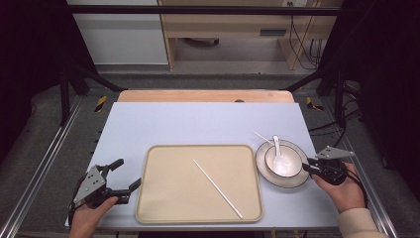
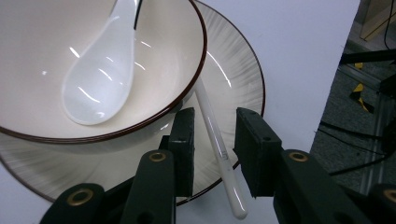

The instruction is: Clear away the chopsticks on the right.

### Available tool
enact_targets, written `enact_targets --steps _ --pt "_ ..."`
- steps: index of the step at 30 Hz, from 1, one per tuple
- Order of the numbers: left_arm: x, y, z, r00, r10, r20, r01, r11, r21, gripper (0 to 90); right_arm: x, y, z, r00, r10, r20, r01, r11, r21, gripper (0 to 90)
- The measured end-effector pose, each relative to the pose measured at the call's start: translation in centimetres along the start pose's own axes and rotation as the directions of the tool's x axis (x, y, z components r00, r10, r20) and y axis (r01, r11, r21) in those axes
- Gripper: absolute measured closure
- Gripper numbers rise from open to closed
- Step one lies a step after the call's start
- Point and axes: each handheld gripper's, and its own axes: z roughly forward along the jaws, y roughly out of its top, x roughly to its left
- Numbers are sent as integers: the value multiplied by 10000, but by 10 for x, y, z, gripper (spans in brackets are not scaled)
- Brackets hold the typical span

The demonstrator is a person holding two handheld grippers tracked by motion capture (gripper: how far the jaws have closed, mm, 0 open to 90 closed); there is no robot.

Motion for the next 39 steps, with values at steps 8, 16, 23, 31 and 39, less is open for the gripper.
enact_targets --steps 8,16,23,31,39 --pt "0 0 0 10000 0 11 0 10000 26 89 -2 -1 13 9993 -270 -246 283 9983 510 735" --pt "0 0 0 10000 5 -5 -5 10000 26 90 -3 -3 13 9991 -205 -373 223 9987 464 838" --pt "0 0 0 10000 -18 -48 18 10000 2 90 -8 3 -17 9948 510 883 -470 9978 -473 839" --pt "0 0 0 10000 33 -48 -33 10000 34 91 38 36 -66 9980 502 383 -403 9737 -2243 839" --pt "1 1 -2 9999 87 -123 -87 10000 -10 93 146 48 -39 9905 -529 -1272 301 9842 -1748 839"
